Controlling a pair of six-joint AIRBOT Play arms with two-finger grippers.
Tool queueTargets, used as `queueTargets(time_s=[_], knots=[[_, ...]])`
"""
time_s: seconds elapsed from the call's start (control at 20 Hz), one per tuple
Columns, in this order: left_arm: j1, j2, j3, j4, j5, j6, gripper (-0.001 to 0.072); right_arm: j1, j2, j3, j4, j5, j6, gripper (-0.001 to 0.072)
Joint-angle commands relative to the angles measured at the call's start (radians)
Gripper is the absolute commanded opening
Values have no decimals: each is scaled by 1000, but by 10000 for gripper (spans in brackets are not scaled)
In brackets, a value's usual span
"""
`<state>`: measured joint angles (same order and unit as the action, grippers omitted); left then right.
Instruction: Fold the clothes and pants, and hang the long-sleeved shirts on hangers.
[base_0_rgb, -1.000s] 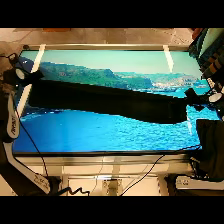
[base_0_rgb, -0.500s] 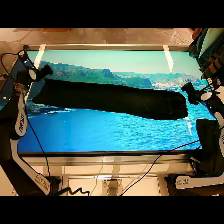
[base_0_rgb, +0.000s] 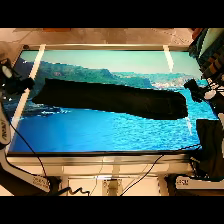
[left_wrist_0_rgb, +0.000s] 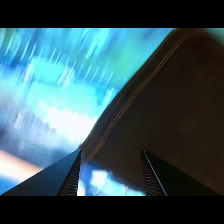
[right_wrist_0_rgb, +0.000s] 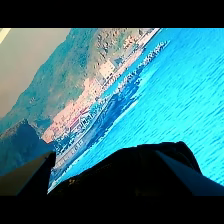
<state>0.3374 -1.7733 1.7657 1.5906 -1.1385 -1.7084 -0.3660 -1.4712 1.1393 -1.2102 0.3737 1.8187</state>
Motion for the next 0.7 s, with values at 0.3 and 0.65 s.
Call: queueTargets(time_s=[0.3,0.65], knots=[[37,119,-520,-488,386,-16,586,-8,8,0,-26,2,-6,687],[27,119,-608,-530,697,-114,648,-8,8,0,-26,-9,-6,687]])
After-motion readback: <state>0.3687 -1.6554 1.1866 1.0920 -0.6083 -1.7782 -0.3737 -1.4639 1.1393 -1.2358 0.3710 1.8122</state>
